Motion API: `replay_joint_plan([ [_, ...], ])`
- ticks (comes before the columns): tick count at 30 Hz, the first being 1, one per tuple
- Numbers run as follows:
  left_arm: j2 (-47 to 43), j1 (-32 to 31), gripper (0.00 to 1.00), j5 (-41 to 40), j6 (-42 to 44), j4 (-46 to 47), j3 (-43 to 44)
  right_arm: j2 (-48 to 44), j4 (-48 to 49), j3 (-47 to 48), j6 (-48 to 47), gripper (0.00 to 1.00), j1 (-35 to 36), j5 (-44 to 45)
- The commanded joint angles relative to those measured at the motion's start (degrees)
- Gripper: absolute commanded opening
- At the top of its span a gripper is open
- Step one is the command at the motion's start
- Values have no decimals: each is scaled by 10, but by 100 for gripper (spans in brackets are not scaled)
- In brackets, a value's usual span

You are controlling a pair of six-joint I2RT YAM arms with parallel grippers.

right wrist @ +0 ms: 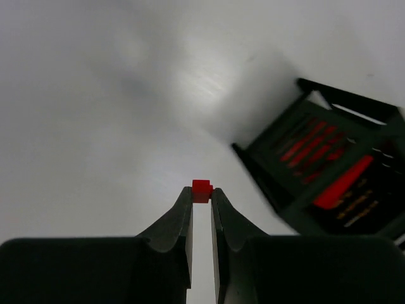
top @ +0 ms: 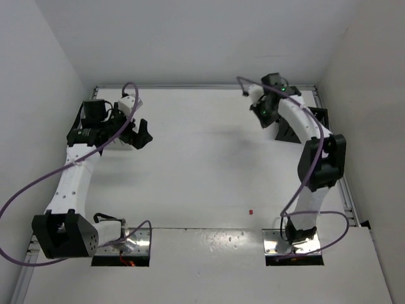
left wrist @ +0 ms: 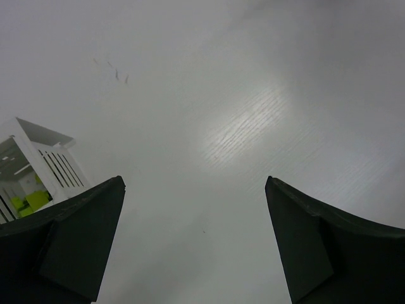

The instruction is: Sort the legos into containers by color

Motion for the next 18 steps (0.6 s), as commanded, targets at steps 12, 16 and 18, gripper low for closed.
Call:
replay_joint_plan([
  [12, -13, -29, 100, -24, 3, 2, 4, 188, -132, 352, -8, 0, -196, -39],
  [16, -7, -29, 100, -24, 3, 2, 4, 195, -137, 334, -2, 0, -207, -69],
  [18, -7, -29, 100, -29, 3, 2, 4, 200, -137, 328, -2, 2, -207, -76],
])
